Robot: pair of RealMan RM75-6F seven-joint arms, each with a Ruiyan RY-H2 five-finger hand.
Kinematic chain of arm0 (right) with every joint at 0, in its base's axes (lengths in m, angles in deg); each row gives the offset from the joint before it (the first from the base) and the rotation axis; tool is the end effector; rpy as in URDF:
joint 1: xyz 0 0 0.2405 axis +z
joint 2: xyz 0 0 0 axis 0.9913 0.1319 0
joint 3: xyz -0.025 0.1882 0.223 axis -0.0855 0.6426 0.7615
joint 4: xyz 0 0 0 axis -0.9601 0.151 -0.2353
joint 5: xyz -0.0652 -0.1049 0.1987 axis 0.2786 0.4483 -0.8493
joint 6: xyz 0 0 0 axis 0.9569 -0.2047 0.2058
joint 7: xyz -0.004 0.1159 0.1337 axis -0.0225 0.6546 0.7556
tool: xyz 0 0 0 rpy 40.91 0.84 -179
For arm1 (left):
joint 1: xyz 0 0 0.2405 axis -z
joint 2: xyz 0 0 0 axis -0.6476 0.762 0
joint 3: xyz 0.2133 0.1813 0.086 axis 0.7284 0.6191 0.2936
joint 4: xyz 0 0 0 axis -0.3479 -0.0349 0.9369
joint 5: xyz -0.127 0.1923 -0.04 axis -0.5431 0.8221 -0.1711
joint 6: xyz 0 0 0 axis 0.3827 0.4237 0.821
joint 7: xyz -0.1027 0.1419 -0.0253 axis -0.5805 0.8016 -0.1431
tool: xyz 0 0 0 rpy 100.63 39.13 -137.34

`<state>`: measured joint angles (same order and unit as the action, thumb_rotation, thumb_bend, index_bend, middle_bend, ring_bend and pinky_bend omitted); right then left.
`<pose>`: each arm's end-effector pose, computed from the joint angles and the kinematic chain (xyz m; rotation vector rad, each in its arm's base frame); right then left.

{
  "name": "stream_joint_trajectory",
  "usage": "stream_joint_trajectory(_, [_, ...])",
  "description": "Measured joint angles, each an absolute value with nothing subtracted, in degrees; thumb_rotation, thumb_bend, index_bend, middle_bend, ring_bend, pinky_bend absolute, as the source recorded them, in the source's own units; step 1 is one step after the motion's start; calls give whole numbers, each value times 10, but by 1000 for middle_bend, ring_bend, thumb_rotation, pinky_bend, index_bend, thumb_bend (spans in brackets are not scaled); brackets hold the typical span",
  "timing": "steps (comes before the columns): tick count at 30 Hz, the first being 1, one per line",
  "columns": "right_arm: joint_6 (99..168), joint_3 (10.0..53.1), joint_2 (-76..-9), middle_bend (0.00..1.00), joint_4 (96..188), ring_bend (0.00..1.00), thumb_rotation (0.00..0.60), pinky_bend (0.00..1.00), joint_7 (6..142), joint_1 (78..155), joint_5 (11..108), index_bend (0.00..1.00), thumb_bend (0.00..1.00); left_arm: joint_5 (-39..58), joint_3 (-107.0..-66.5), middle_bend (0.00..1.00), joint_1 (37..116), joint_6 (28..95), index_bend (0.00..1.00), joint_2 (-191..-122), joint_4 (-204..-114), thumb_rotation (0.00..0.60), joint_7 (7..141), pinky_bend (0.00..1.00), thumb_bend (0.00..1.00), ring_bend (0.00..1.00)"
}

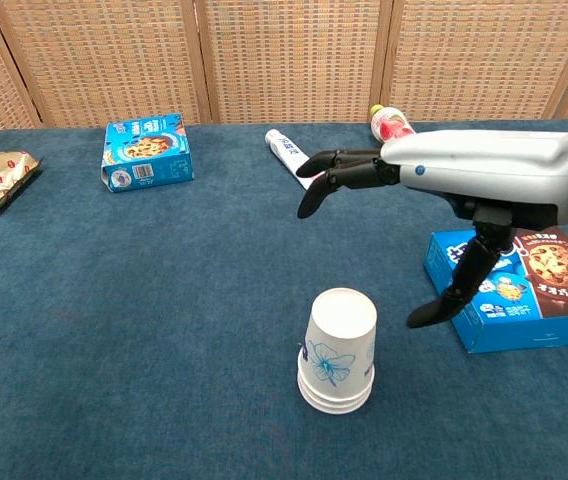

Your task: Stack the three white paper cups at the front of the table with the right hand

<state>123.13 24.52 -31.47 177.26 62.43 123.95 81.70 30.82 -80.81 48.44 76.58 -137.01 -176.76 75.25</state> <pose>-0.1017 -0.3044 0.0012 2.2477 -0.8767 1.1350 -0.3661 0.2367 0.1445 -1.4366 -0.9239 -0.8051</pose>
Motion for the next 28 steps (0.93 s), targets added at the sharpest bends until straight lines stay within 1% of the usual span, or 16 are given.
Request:
stream_joint_trajectory(2, [1242,245,-308,86,1773,96,600,81,624,1235,825,206,123,308,-808,0,484,766,0,-1370,-1768,600,753,0,131,0])
stream_joint_trajectory(4, [1253,243,-303,83,1773,40,600,35,624,1230,833,206,66,308,-808,0,484,766,0,-1370,-1768,600,753,0,131,0])
stream_joint_trajectory(5, [1260,243,-300,70,1772,13,600,13,623,1226,837,206,30,309,-808,0,484,767,0,-1370,-1768,600,753,0,131,0])
stream_joint_trajectory(7, [1283,239,-293,21,1768,0,600,0,622,1214,847,181,1,310,-808,0,483,769,0,-1370,-1768,600,752,0,131,0])
stream_joint_trajectory(9, [1311,234,-287,0,1762,0,600,0,623,1198,856,123,0,311,-808,0,482,771,0,-1370,-1767,600,749,0,131,0])
stream_joint_trajectory(11, [1354,226,-280,0,1746,0,600,0,624,1171,866,74,0,316,-806,0,481,773,0,-1371,-1766,600,749,0,131,0])
stream_joint_trajectory(16, [1485,214,-278,0,1690,0,600,0,626,1088,879,4,0,326,-803,0,477,783,0,-1372,-1764,600,745,0,132,0])
stream_joint_trajectory(20, [1566,204,-285,0,1643,0,600,0,623,1018,883,0,0,326,-803,0,476,786,0,-1374,-1759,600,741,0,131,0])
stream_joint_trajectory(23, [1596,197,-288,0,1623,0,600,0,626,981,882,0,0,328,-804,0,476,788,0,-1378,-1755,600,742,0,132,0])
stream_joint_trajectory(28, [1633,194,-290,0,1614,0,600,0,635,953,895,0,0,329,-803,0,474,792,0,-1382,-1755,600,747,0,131,0])
